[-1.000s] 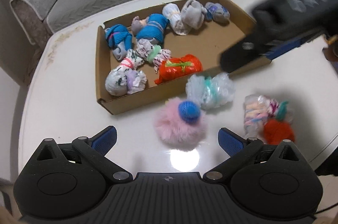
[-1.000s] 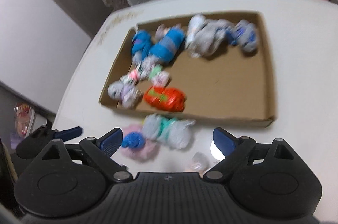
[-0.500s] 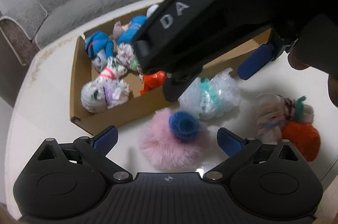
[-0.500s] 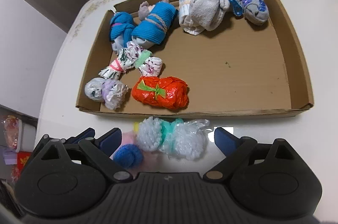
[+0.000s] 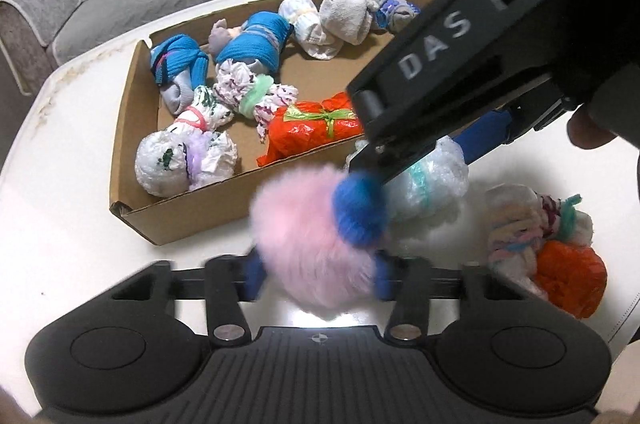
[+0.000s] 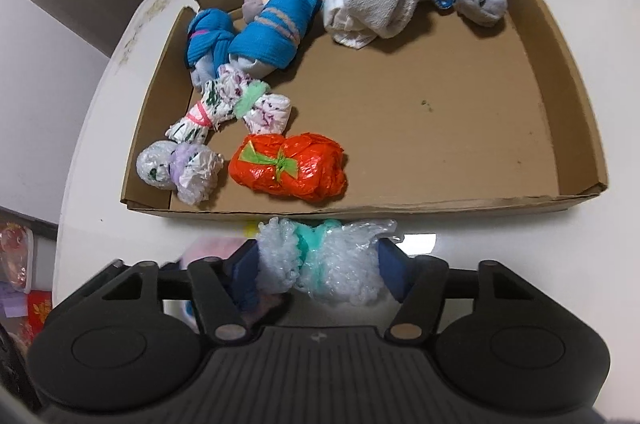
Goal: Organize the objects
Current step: 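Grasp the pink pompom roll with the left gripper while the right grasps the bubble-wrapped roll, then lower both rolls into the tray and open both grippers, then move both grippers from the tray to the rolls on the table, then grasp the clear plastic roll with the left gripper while the right grasps the white teal-tied roll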
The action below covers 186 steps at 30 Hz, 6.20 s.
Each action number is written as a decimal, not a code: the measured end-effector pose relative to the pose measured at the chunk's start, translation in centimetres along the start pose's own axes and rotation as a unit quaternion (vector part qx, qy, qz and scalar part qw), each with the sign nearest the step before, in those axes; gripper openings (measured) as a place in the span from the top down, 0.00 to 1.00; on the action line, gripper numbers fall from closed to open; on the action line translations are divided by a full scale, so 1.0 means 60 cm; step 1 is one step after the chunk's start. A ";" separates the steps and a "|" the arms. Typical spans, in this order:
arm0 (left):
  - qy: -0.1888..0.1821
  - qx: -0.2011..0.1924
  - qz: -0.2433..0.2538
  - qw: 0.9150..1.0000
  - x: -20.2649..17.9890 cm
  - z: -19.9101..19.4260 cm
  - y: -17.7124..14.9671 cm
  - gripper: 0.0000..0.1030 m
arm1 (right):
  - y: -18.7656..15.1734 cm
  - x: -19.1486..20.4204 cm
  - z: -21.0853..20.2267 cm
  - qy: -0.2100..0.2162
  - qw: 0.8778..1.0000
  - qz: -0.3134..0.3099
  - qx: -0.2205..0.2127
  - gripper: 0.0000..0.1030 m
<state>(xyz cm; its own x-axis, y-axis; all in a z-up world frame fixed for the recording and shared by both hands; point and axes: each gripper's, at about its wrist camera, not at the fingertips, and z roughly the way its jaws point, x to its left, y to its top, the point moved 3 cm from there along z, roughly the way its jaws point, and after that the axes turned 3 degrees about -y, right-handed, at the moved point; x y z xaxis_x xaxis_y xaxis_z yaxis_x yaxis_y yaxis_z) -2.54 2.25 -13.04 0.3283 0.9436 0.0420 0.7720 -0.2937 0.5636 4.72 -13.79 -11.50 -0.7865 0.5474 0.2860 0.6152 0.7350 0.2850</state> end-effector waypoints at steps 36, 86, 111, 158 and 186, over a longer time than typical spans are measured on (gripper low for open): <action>-0.011 -0.010 0.037 0.999 -0.019 -0.010 0.039 0.55 | 0.005 -0.071 -0.057 -0.010 1.000 -0.018 -0.015 0.44; -0.026 -0.014 0.041 0.999 -0.017 0.099 0.244 0.58 | 0.107 -0.068 -0.035 -0.062 0.927 -0.339 -0.149 0.45; 0.001 0.023 0.012 1.000 0.045 0.142 0.230 0.49 | 0.131 -0.046 -0.004 -0.041 0.933 -0.328 -0.140 0.39; -0.016 0.041 -0.074 0.996 -0.064 -0.135 0.043 0.00 | -0.020 -0.066 -0.154 -0.065 0.963 -0.252 -0.074 0.14; 0.006 0.064 -0.037 0.997 -0.111 -0.058 -0.035 0.19 | -0.102 -0.057 -0.028 -0.075 0.950 -0.298 0.061 0.67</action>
<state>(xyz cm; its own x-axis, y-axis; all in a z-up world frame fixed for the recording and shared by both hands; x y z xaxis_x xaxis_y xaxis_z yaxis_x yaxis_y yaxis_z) -8.22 -2.87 -11.64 0.2626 0.9648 0.0142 0.8576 -0.2401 0.4548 3.74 -20.86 -12.68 -0.9975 0.0642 -0.0297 0.0550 0.9681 0.2445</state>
